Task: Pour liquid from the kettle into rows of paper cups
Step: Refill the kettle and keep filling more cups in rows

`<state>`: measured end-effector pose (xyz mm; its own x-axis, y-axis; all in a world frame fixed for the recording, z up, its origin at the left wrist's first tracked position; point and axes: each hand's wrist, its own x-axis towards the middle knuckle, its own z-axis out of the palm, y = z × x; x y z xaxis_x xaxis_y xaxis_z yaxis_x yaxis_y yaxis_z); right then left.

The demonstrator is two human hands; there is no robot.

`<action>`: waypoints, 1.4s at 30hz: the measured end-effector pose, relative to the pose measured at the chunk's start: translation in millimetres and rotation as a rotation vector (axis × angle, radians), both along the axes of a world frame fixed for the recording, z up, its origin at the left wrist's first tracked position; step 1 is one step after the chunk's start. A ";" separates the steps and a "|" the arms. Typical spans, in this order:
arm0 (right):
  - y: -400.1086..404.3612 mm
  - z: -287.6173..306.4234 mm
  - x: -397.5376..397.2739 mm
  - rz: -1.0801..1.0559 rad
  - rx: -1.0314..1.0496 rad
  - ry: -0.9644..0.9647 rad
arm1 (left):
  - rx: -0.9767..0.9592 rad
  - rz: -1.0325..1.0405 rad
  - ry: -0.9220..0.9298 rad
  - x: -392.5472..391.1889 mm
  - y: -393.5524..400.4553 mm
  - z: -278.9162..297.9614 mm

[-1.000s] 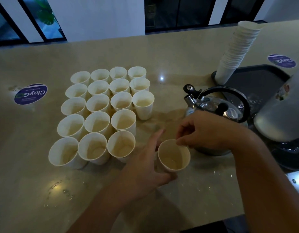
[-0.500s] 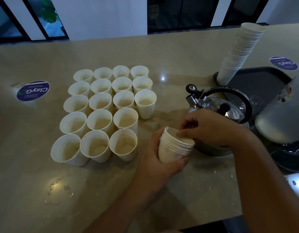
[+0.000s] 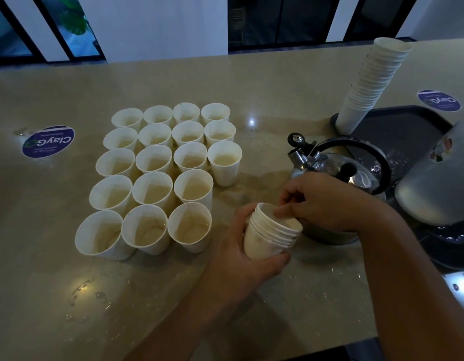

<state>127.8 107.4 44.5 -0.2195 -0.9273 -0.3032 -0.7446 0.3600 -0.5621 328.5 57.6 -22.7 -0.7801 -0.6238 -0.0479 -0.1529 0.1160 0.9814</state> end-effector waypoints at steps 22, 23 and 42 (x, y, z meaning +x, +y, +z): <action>-43.2 7.7 0.1 -0.271 -0.165 0.025 | -0.322 0.083 -0.130 24.6 8.3 -11.5; -47.8 -0.3 2.3 -0.278 -0.151 0.018 | -0.346 0.076 -0.141 25.3 8.5 -10.9; -65.3 -18.8 17.5 -0.393 -0.227 -0.062 | -0.604 0.031 -0.054 17.9 5.8 32.3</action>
<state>145.3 42.0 25.7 -0.5557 -0.8218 -0.1257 -0.5384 0.4710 -0.6988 346.4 63.4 9.5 -0.7676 -0.5752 0.2828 -0.2129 0.6450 0.7340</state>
